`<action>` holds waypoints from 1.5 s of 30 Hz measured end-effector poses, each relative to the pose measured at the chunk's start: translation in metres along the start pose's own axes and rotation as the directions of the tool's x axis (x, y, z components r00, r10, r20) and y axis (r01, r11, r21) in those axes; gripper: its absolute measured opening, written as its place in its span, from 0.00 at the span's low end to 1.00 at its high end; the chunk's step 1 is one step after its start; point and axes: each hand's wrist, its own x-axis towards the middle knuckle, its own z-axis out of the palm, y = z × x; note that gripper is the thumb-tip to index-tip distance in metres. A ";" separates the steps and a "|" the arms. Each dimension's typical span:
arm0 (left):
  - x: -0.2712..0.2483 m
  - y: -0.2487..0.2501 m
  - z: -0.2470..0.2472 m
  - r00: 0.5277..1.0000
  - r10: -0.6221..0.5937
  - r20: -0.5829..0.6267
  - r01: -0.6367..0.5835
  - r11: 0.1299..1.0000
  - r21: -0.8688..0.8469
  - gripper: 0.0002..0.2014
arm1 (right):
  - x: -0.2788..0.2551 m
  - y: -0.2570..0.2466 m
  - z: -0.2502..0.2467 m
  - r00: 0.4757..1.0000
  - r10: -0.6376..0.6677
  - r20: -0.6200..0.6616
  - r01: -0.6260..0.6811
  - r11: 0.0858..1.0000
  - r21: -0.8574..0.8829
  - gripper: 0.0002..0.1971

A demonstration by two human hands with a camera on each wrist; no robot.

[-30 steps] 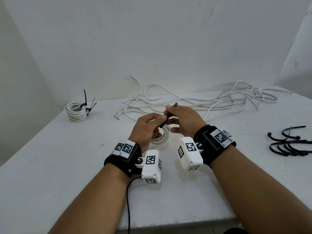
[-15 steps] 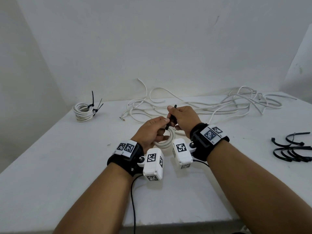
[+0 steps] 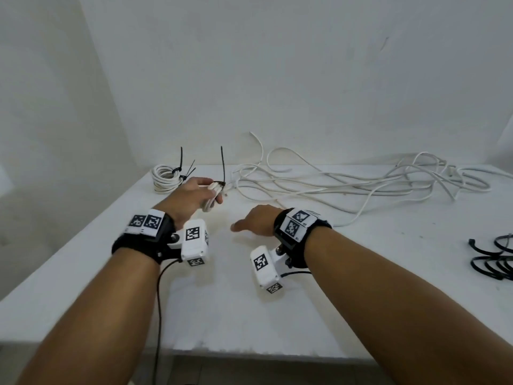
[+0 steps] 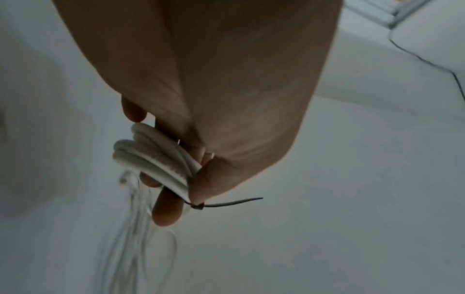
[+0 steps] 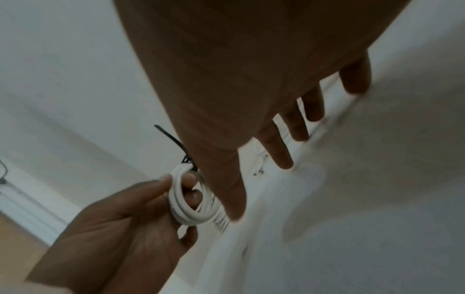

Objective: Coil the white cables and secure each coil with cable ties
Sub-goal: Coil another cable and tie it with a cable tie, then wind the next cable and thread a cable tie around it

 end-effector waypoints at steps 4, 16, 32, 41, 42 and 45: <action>0.013 -0.024 -0.048 0.997 -0.061 -0.044 0.073 0.932 0.354 0.21 | 0.005 -0.012 0.014 0.998 0.056 0.008 -0.054 0.985 -0.166 0.56; 0.073 -0.003 -0.111 0.902 0.206 -0.378 0.165 0.647 0.745 0.18 | 0.028 -0.005 0.030 0.994 0.112 0.010 -0.103 0.941 -0.324 0.73; 0.145 -0.016 -0.107 0.939 0.195 -0.282 0.233 0.239 0.943 0.15 | 0.034 -0.004 0.030 0.992 0.124 0.032 -0.113 0.965 -0.237 0.73; 0.135 -0.028 -0.112 0.927 0.236 -0.293 0.226 0.273 0.935 0.23 | 0.035 -0.003 0.032 0.992 0.117 0.039 -0.105 0.970 -0.220 0.73; 0.135 -0.028 -0.112 0.925 0.243 -0.294 0.223 0.279 0.934 0.23 | 0.035 -0.003 0.032 0.992 0.117 0.038 -0.106 0.970 -0.221 0.73; 0.131 -0.029 -0.111 0.916 0.271 -0.297 0.213 0.301 0.930 0.22 | 0.035 -0.004 0.032 0.993 0.115 0.036 -0.104 0.971 -0.213 0.72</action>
